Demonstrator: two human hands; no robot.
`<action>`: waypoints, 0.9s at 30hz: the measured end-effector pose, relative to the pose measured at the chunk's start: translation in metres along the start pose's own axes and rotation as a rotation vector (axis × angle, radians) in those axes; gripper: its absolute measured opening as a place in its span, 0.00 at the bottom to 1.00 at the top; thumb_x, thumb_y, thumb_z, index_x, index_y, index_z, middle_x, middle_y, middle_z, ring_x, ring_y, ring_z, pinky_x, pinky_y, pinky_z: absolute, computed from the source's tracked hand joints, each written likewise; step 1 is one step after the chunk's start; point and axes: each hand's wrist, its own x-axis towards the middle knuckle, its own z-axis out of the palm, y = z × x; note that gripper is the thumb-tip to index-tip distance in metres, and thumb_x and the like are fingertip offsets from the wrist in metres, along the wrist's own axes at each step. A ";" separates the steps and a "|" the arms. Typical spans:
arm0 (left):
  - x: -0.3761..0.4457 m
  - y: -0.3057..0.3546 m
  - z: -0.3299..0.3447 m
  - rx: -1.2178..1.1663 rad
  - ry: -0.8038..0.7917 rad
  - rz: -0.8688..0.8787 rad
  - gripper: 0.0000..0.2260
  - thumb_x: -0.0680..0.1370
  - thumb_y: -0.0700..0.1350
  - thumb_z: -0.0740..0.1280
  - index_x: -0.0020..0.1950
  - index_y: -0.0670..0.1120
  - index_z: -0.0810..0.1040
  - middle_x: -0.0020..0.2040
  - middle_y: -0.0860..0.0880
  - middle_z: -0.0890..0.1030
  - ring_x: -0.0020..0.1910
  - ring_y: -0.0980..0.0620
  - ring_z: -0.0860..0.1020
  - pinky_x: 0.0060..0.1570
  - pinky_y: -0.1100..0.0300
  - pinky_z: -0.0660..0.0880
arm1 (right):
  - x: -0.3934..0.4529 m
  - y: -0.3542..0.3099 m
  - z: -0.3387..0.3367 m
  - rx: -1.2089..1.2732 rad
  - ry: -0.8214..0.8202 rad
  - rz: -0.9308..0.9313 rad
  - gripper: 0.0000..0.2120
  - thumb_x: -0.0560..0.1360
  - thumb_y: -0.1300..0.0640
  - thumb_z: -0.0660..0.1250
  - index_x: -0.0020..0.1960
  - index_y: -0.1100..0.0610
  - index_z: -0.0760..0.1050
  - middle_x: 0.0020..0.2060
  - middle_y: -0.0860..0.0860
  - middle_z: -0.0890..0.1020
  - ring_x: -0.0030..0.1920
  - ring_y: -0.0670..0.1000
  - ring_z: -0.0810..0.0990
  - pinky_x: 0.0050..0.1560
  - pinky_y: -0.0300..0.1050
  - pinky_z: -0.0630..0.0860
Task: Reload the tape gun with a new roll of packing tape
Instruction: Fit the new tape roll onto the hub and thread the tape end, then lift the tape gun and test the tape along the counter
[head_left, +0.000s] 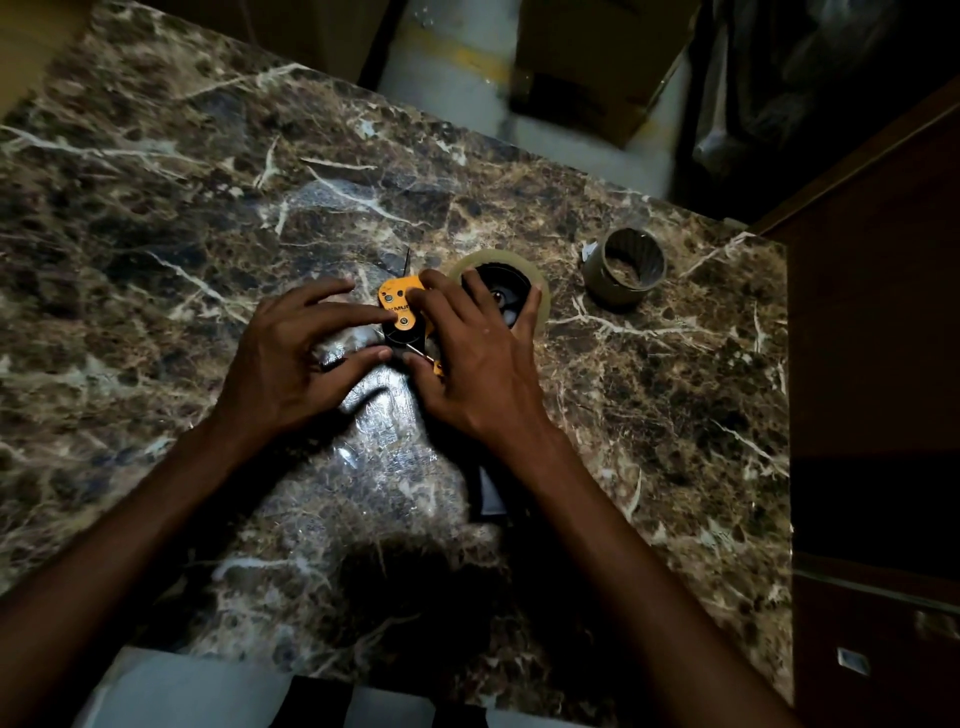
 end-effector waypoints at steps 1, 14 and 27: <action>0.000 -0.002 0.000 0.012 -0.004 0.007 0.19 0.76 0.57 0.75 0.65 0.51 0.87 0.67 0.44 0.84 0.70 0.48 0.79 0.70 0.48 0.75 | 0.000 0.000 0.001 0.006 -0.004 0.000 0.28 0.79 0.42 0.67 0.77 0.48 0.69 0.81 0.47 0.67 0.84 0.58 0.58 0.76 0.80 0.38; 0.013 -0.013 -0.002 0.060 -0.059 0.115 0.20 0.76 0.56 0.78 0.66 0.50 0.86 0.60 0.49 0.87 0.62 0.46 0.84 0.62 0.39 0.76 | -0.072 0.013 -0.001 0.074 0.052 0.256 0.40 0.76 0.35 0.67 0.82 0.47 0.60 0.85 0.53 0.54 0.84 0.59 0.53 0.80 0.62 0.53; 0.014 -0.015 0.001 0.067 -0.056 0.084 0.20 0.76 0.56 0.78 0.65 0.49 0.86 0.58 0.50 0.88 0.56 0.46 0.86 0.58 0.36 0.77 | -0.089 0.003 0.008 0.595 0.116 0.673 0.21 0.73 0.39 0.72 0.57 0.47 0.68 0.47 0.49 0.79 0.48 0.51 0.79 0.47 0.52 0.76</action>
